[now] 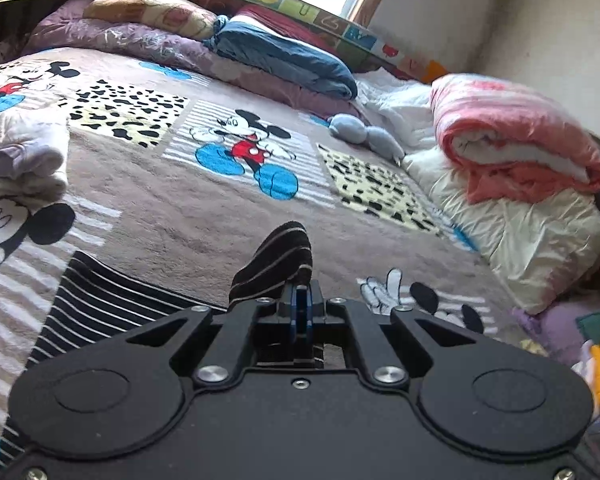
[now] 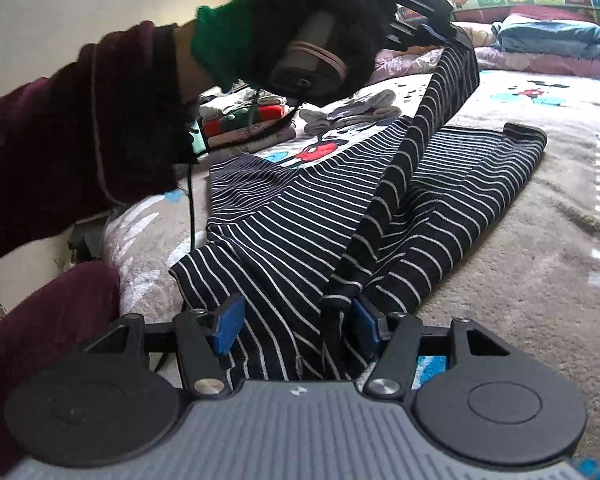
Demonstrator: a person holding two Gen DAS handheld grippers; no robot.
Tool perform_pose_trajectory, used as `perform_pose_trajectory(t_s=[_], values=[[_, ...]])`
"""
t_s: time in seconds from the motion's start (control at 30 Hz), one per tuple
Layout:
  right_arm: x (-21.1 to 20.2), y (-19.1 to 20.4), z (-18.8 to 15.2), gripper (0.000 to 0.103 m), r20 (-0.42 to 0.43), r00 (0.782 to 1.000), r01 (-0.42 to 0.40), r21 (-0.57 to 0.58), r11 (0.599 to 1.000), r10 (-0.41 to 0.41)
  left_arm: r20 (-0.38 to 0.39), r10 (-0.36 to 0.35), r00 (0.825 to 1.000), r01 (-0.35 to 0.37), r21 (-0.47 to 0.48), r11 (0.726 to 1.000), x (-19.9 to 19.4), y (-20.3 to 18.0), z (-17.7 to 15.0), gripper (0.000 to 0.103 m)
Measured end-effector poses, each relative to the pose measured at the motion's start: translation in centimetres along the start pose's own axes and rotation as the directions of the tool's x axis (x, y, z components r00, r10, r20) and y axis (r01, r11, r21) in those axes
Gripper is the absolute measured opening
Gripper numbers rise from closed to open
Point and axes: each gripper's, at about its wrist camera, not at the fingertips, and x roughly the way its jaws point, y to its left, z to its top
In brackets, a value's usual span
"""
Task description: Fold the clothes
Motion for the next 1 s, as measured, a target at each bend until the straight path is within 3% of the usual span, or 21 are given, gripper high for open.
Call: perform_pose_trajectory(t_s=[0.43, 0.53, 0.6, 0.67, 0.73, 0.83, 0.9, 1.0], values=[[-0.3, -1.1, -0.2, 0.063, -0.02, 0.998, -0.06, 0.049, 0.997, 0.061, -0.049, 0.098, 0.994, -0.092, 0.111, 0.989, 5.2, -2.5, -2.8, 0.001], [-0.4, -1.2, -0.2, 0.063, -0.02, 0.997, -0.068, 0.059, 0.996, 0.069, -0.096, 0.131, 0.987, -0.113, 0.172, 0.979, 7.1, -3.2, -3.6, 0.002], [-0.5, -1.4, -0.3, 0.063, -0.016, 0.997, -0.074, 0.067, 0.995, 0.075, -0.153, 0.107, 0.982, -0.077, 0.188, 0.979, 8.0, -3.3, -3.8, 0.014], [-0.9, -1.8, -0.3, 0.064, -0.004, 0.997, -0.077, 0.084, 0.993, 0.078, -0.146, 0.075, 0.986, -0.047, 0.184, 0.982, 7.3, -3.0, -3.6, 0.018], [-2.1, -2.6, -0.2, 0.064, 0.039, 0.997, -0.064, 0.118, 0.991, 0.059, -0.11, 0.032, 0.993, -0.014, 0.157, 0.987, 5.6, -2.0, -2.7, 0.018], [-4.3, -3.7, 0.1, 0.065, 0.153, 0.988, -0.057, 0.168, 0.984, 0.031, -0.082, 0.032, 0.996, -0.021, 0.139, 0.99, 3.9, 0.2, -1.7, 0.018], [-5.5, -3.7, 0.3, 0.065, 0.243, 0.97, -0.06, 0.166, 0.984, 0.018, -0.101, 0.044, 0.994, -0.032, 0.122, 0.992, 3.8, 1.8, -1.5, 0.018], [-5.3, -2.2, 0.7, 0.066, 0.296, 0.955, -0.041, 0.073, 0.996, 0.017, -0.154, 0.037, 0.987, -0.024, 0.085, 0.996, 4.6, 3.5, -2.0, 0.018]])
